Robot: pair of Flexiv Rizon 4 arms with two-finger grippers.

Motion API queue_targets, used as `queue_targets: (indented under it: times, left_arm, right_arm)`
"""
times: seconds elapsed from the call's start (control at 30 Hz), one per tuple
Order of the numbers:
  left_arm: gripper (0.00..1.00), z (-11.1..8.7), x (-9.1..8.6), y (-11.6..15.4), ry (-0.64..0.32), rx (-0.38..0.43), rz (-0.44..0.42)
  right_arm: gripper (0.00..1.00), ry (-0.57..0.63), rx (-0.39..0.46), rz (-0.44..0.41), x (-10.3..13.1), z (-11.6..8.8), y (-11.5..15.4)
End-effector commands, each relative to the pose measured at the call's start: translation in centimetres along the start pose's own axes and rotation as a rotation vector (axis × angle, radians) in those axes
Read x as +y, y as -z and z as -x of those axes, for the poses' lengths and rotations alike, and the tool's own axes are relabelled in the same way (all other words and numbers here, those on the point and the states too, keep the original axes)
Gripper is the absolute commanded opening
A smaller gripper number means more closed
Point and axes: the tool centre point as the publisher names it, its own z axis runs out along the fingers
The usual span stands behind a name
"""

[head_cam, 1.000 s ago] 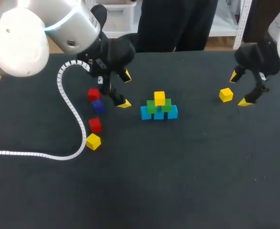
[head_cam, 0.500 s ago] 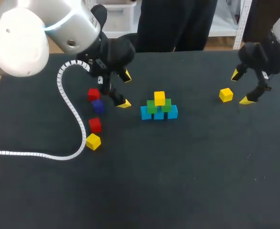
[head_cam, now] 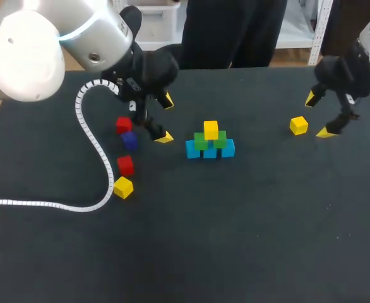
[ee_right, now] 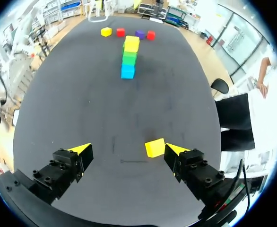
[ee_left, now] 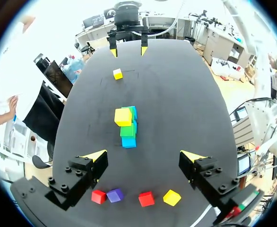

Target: Place the blue cubes, place green cubes on the blue cubes, place the yellow cubes on the green cubes, then place the red cubes on the yellow cubes, and place purple cube on the red cubes.

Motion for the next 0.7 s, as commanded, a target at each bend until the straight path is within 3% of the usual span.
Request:
queue_targets:
  times: [0.03,0.3,0.7]
  left_arm:
    - [1.00,-0.1,0.0,0.0,-0.002,-0.003,-0.001]
    - [1.00,-0.1,0.0,0.0,-0.002,-0.003,-0.001]
    - [1.00,-0.1,0.0,0.0,-0.002,-0.003,-0.001]
  right_arm:
    - [1.00,0.021,0.066,0.011,-0.2,0.6,0.1]
    - [1.00,0.078,0.192,0.052,-0.6,0.2,-0.3]
    - [1.00,0.132,0.250,0.062,-1.6,-1.2,-2.8]
